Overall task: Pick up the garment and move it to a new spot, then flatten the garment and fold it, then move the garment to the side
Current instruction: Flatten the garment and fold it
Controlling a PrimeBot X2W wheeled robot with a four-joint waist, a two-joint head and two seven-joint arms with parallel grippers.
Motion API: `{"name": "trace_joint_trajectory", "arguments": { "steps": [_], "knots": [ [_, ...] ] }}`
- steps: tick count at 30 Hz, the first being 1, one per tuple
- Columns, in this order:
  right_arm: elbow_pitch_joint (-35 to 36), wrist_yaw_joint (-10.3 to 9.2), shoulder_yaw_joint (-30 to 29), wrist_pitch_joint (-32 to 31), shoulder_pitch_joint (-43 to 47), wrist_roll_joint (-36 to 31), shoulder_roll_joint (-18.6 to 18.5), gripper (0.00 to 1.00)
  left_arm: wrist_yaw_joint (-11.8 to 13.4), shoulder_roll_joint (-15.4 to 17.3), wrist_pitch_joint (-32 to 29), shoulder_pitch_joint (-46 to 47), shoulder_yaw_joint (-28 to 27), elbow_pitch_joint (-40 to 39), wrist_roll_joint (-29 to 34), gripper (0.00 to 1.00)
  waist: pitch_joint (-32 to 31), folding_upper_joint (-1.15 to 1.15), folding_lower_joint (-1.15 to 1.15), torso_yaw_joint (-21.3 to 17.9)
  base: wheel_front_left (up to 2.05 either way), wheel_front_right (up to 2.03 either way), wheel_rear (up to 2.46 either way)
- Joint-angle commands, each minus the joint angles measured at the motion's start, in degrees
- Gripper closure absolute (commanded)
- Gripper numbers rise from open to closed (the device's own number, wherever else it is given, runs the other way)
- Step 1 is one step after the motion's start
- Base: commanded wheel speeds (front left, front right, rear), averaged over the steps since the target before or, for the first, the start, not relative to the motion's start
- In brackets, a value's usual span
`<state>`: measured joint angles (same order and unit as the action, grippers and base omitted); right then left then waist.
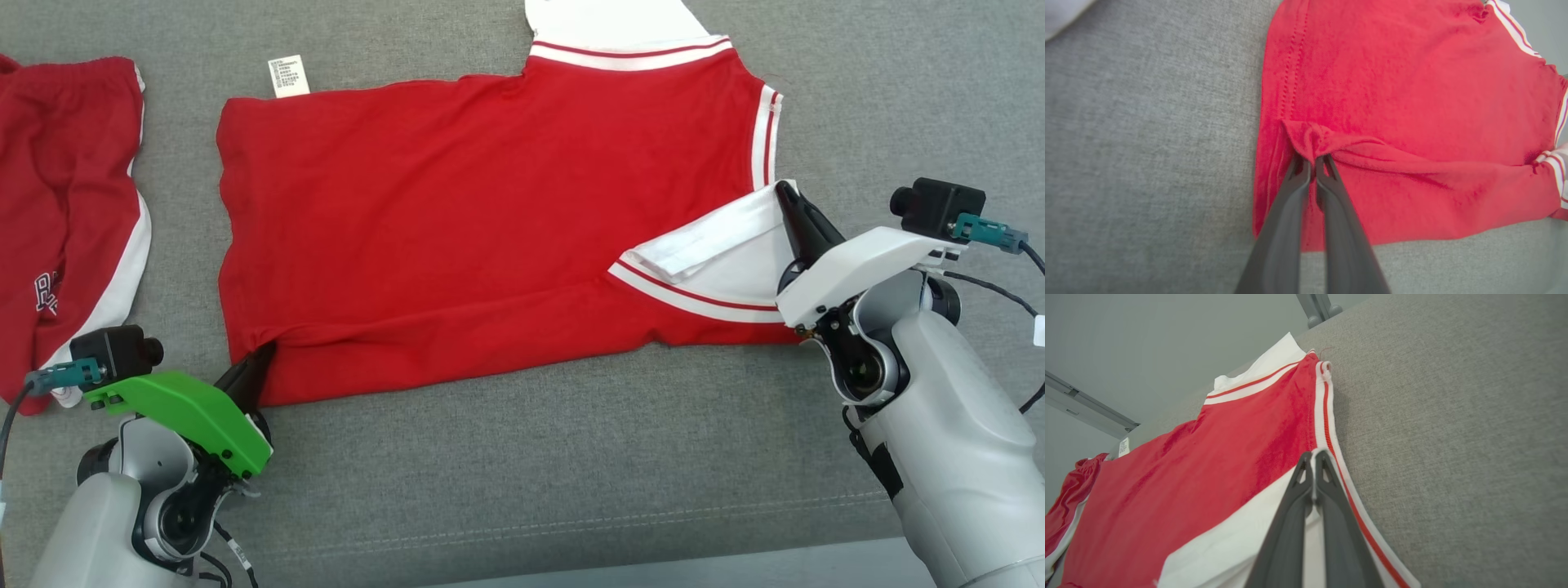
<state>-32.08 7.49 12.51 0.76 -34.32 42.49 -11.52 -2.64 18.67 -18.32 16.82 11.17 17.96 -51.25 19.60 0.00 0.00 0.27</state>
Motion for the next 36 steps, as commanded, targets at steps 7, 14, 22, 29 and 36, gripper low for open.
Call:
{"name": "trace_joint_trajectory", "arguments": {
  "steps": [7,14,22,29,36],
  "knots": [
    [-2.4,0.00,2.1,3.2,-1.0,3.0,-0.8,0.00,-1.0,-0.7,2.5,1.6,-0.5,2.0,-0.4,0.00,-0.2,0.00,0.00,0.6,0.00,0.00,0.00],
    [-0.9,0.00,3.7,9.2,2.0,4.4,-1.7,0.00,-0.1,-1.3,7.7,-0.1,-1.2,2.1,1.4,0.00,-1.5,0.00,0.00,0.2,0.00,0.00,0.00],
    [6.3,0.00,0.1,14.3,9.1,-3.4,-2.9,0.00,6.4,-2.2,20.5,-4.2,-0.6,-3.3,10.8,0.00,-5.2,0.00,0.00,0.5,0.00,0.00,0.00],
    [15.5,0.00,-5.6,14.3,16.9,-11.6,-0.4,0.00,10.2,-1.5,26.3,-6.8,2.1,-8.4,18.4,0.00,-9.2,0.00,0.00,1.0,0.00,0.00,0.00],
    [21.6,0.00,-7.2,14.2,23.3,-17.3,1.3,0.00,12.9,-0.8,28.7,-9.7,3.5,-11.6,22.1,0.00,-13.0,0.00,0.00,0.5,0.00,0.00,0.00]
  ]
}}
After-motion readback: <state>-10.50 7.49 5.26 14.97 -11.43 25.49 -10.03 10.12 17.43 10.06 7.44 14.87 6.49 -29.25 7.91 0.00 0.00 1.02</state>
